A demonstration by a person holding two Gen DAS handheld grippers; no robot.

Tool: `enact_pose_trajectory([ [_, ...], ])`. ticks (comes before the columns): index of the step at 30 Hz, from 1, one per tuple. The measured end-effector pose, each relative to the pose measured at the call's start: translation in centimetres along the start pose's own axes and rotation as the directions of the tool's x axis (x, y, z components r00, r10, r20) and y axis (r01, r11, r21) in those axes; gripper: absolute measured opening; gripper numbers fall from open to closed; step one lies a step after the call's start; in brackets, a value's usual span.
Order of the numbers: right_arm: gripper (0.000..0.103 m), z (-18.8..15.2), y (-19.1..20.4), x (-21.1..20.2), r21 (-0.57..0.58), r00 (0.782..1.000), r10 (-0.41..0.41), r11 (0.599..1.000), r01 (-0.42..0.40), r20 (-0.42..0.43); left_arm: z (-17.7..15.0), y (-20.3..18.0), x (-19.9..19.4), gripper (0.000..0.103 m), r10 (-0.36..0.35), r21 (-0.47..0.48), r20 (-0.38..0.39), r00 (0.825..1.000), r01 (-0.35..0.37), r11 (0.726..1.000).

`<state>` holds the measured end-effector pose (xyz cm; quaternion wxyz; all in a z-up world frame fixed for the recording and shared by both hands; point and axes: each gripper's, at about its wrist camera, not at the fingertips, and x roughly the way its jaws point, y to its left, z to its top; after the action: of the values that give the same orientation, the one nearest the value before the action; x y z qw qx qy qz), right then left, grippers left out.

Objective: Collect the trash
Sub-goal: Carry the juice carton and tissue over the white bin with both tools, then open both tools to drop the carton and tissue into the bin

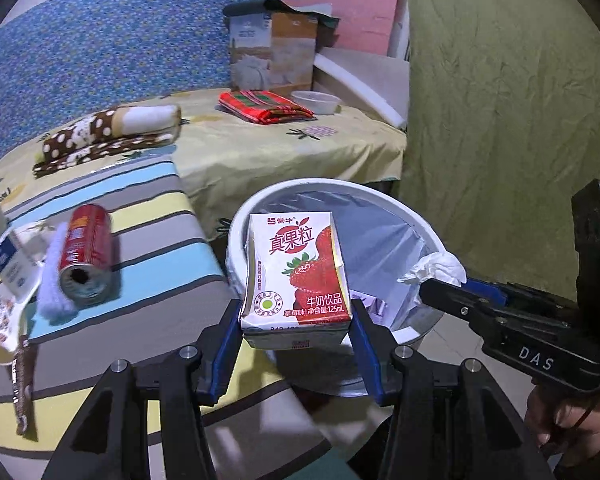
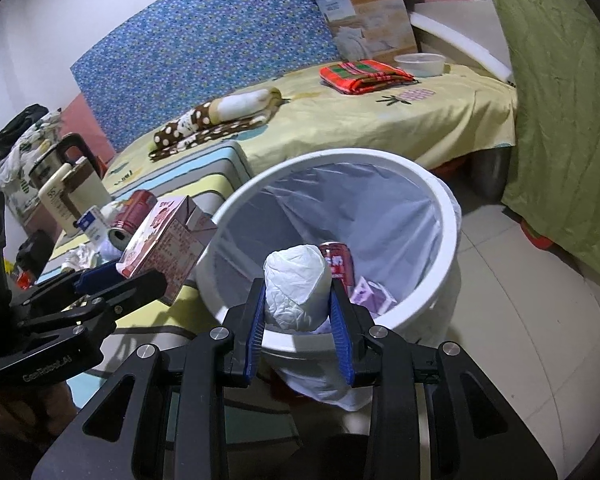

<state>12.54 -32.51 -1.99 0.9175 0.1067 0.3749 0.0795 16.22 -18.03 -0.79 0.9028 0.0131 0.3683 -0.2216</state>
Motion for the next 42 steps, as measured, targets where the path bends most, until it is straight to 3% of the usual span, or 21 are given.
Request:
enact_pose_trajectory([
  [5,0.036,0.1,-0.8,0.4,0.008,1.000,-0.023,1.000,0.023,-0.018,0.2,-0.7,1.7,0.052,-0.034,0.011,-0.027,0.999,0.034,0.999],
  [14,0.054,0.2,-1.5,0.2,0.018,0.999,-0.040,0.999,0.040,-0.012,0.4,-1.3,3.3,0.053,-0.077,0.019,-0.042,0.996,0.078,0.997],
  [24,0.054,0.3,-1.1,-0.7,0.011,0.999,-0.032,0.999,0.031,0.021,0.8,0.0,1.9,0.053,-0.080,-0.032,-0.011,0.997,0.080,0.996],
  [30,0.055,0.3,-0.9,-1.2,0.010,0.999,-0.034,0.999,0.034,0.032,1.0,-0.1,0.9,0.070,-0.091,-0.035,0.030,0.995,0.092,0.995],
  [42,0.055,0.0,0.6,-2.3,-0.011,0.998,0.016,1.000,-0.015,0.062,-0.2,1.6,-1.8,0.070,-0.049,-0.081,0.040,0.998,0.052,0.995],
])
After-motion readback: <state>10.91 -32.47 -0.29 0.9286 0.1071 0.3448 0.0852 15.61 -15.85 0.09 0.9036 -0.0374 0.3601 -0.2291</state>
